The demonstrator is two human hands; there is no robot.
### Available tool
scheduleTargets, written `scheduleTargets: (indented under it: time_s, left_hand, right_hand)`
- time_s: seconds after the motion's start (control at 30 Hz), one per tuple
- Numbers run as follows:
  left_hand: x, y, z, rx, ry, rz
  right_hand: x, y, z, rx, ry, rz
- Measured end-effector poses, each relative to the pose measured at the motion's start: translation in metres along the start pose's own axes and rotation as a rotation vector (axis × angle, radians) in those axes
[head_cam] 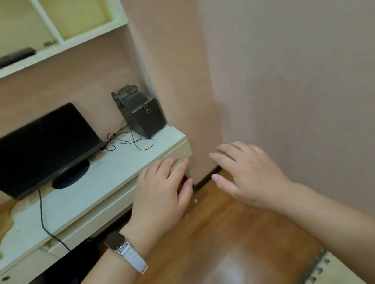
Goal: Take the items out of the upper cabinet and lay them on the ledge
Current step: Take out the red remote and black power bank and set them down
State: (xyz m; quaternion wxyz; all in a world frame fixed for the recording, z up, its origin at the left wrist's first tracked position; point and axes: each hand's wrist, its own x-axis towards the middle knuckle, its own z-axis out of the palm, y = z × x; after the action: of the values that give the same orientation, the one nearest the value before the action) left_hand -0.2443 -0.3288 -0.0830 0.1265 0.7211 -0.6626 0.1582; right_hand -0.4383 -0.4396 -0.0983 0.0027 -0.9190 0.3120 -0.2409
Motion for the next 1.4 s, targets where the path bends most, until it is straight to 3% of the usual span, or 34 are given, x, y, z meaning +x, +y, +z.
scheduleTargets:
  time_s: [0.4,0.67,0.93,1.4]
  left_hand:
    - [0.056,-0.067,0.028,0.002,0.048,-0.132]
    - [0.141,-0.161,0.056,-0.034,0.072,-0.126]
    - [0.238,-0.268,0.059,-0.031,0.226,-0.055]
    - [0.363,-0.355,0.043,0.011,0.352,-0.032]
  right_hand:
    - [0.105,0.015,0.034,-0.007,-0.014,-0.122]
    - [0.225,0.019,0.065,-0.126,-0.069,-0.111]
    - [0.357,0.010,0.079,-0.196,0.070,-0.127]
    - [0.511,0.038,0.086,-0.216,0.223,-0.185]
